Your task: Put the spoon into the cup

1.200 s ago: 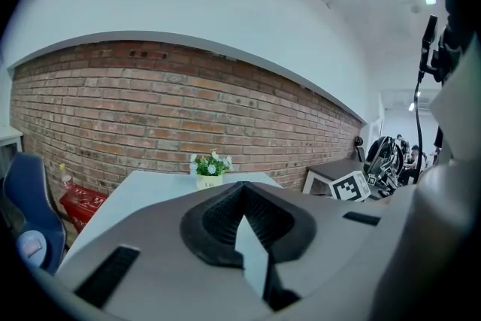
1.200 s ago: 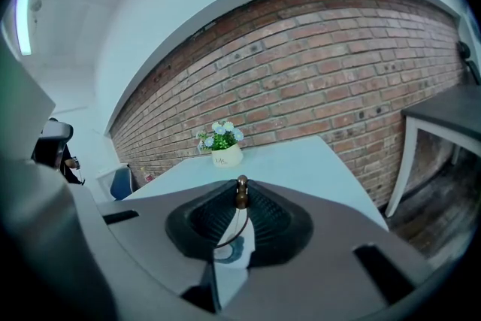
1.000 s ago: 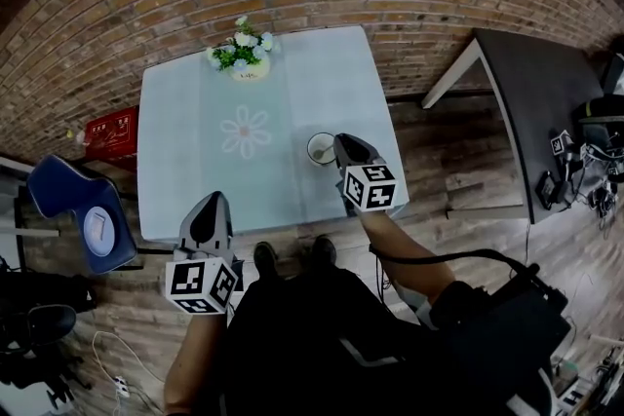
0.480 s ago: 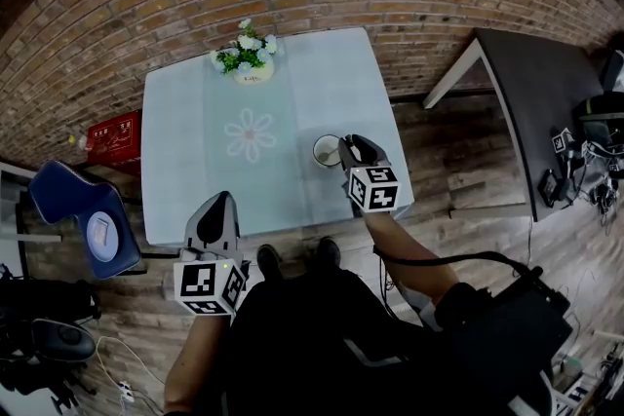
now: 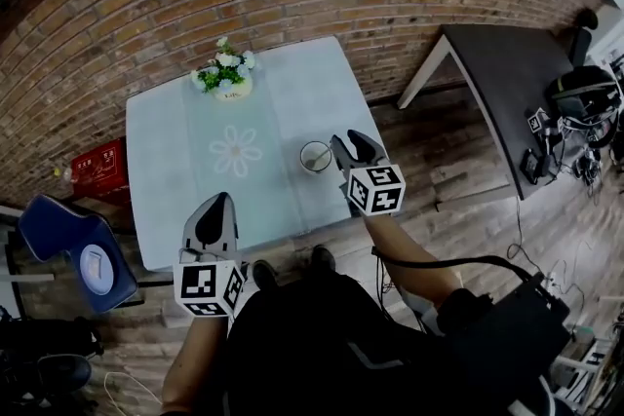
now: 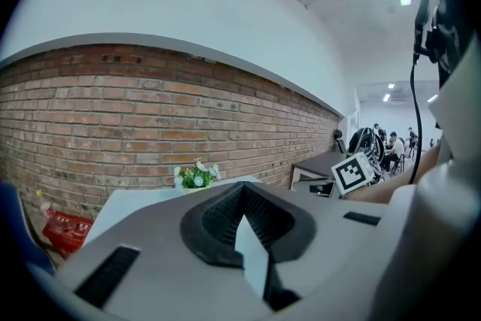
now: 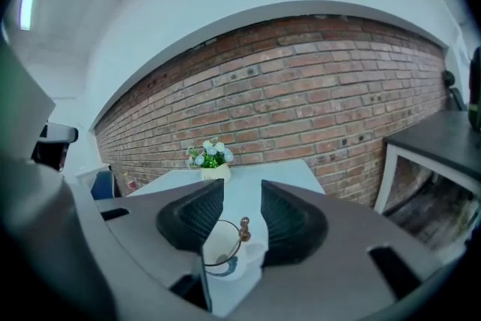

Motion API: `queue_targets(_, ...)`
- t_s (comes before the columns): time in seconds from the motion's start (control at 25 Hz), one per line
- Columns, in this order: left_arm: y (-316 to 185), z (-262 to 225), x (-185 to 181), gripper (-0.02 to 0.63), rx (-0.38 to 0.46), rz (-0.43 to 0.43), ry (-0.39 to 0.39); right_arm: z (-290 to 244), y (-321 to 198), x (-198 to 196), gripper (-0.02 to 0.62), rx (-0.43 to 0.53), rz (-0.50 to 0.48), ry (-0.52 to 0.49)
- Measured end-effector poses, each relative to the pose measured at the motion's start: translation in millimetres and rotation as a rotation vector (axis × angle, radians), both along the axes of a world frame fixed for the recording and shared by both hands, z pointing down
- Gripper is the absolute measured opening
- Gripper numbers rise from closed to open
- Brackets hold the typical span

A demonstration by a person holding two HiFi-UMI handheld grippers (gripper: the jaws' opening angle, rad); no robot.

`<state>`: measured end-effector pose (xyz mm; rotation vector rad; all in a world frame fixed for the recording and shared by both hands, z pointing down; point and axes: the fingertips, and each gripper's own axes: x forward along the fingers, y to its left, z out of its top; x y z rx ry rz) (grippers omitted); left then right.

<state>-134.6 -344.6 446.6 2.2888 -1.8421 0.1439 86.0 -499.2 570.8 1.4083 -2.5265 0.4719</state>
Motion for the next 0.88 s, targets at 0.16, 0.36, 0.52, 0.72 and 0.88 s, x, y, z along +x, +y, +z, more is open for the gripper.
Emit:
queue_targets(0.16,-7,-9,0,0.009,0.038,0.049,0.004,-42,8,0,0.163,0.058,0.000,-0.021)
queue_targets(0.36,-19,-19,-7,0.011,0.076,0.074,-0.026,-95,22,12,0.114,0.144,0.037,-0.053)
queue_targets(0.52,-28,-30,-14,0.011,0.090,0.095,-0.004,-128,37,14,0.093,0.175,0.039,-0.047)
queue_targets(0.72,-34,-44,-11,0.011,0.111,0.138,0.030,-161,55,18,0.070,0.200,0.045,-0.065)
queue_targets(0.88,-36,-60,-3,0.011,0.128,0.176,0.064,-180,70,20,0.055,0.229,0.047,-0.051)
